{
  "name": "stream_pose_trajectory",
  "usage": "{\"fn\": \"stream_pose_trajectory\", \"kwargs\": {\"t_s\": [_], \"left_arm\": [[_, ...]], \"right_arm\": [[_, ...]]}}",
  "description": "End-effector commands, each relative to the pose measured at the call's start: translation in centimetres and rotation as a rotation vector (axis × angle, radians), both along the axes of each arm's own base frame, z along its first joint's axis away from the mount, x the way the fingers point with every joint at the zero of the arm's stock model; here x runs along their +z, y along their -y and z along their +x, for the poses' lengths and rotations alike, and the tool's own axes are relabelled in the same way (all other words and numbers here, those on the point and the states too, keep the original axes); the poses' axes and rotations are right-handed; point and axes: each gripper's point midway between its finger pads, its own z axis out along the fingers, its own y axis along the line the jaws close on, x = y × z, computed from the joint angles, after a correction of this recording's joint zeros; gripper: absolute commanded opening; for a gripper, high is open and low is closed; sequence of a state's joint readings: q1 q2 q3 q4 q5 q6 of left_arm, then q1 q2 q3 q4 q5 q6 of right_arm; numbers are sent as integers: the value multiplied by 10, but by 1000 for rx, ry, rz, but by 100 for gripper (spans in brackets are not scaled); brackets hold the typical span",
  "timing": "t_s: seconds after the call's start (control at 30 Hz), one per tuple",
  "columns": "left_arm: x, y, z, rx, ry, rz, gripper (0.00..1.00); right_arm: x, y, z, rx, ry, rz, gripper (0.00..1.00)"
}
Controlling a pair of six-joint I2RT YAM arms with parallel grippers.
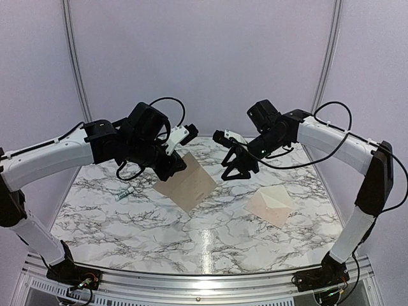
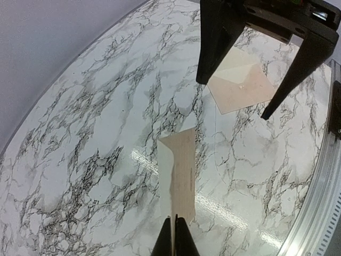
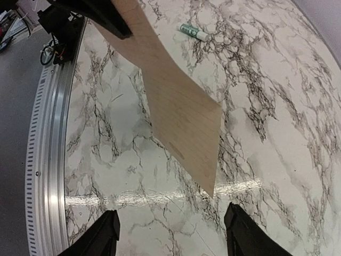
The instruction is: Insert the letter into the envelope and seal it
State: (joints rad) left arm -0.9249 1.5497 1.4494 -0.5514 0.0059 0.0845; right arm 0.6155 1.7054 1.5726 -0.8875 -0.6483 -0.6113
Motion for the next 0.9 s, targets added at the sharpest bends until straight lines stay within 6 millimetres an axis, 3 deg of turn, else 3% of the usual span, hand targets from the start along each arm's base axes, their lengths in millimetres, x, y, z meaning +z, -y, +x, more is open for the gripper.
{"fn": "stream_pose_trajectory", "kwargs": {"t_s": [0.0, 0.67, 0.87], "left_arm": [[7, -9, -5, -16, 38, 13, 0], [29, 3, -31, -137, -6, -108, 0], [33, 2, -26, -118, 17, -111, 0]], "right_arm": [[-3, -16, -9, 46, -22, 27, 64], [-29, -47, -1, 69, -90, 90, 59], [-32, -49, -16, 124, -149, 106, 45]]}}
